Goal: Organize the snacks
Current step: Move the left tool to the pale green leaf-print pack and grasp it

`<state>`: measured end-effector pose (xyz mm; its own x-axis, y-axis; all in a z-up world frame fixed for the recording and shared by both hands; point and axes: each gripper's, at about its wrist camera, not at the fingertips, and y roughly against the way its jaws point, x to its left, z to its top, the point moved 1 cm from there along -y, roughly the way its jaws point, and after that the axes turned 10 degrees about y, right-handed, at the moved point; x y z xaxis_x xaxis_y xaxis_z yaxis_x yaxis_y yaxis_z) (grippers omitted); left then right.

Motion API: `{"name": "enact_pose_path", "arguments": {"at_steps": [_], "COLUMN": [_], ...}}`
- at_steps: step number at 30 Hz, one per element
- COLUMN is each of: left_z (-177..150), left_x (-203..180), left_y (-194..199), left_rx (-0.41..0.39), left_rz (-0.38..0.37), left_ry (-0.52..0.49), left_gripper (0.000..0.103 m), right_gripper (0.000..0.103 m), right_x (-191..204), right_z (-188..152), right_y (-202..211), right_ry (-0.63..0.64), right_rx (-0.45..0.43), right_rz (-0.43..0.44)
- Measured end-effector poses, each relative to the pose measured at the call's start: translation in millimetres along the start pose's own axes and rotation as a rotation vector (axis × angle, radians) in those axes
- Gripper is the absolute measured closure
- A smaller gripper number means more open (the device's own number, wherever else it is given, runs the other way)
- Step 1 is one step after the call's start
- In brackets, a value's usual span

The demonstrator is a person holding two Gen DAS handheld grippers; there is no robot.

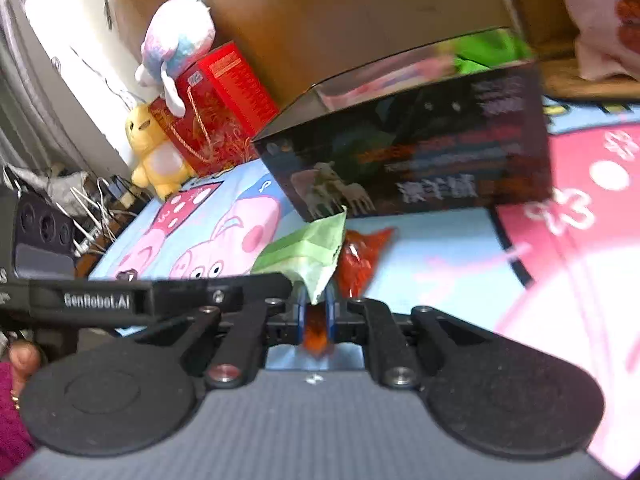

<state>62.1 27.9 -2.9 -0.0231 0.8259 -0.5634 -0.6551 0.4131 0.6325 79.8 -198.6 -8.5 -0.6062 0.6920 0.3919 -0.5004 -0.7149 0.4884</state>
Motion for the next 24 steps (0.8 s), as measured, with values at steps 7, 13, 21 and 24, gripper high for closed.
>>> {"name": "enact_pose_path", "arguments": {"at_steps": [7,13,21,24], "left_z": [-7,-22,-32,-28], "left_x": [-11,17,83,99], "left_y": [10,38,97,119], "left_rx": [0.065,0.051,-0.032,-0.091], "left_rz": [-0.201,-0.173,-0.064,-0.042], "left_ry": [0.04,0.061,0.153,0.183], "left_gripper": [0.033,0.029,0.026,0.026], "right_gripper": [0.089,0.089,0.081,0.067], "right_x": [28,73,116,117], "right_z": [15,16,19,18], "right_y": [31,-5,-61,-53], "right_ry": [0.147,0.312,0.427,0.442], "right_rx": [-0.077,-0.017,0.097,0.08], "right_rz": [-0.085,-0.034,0.074,0.072]}}
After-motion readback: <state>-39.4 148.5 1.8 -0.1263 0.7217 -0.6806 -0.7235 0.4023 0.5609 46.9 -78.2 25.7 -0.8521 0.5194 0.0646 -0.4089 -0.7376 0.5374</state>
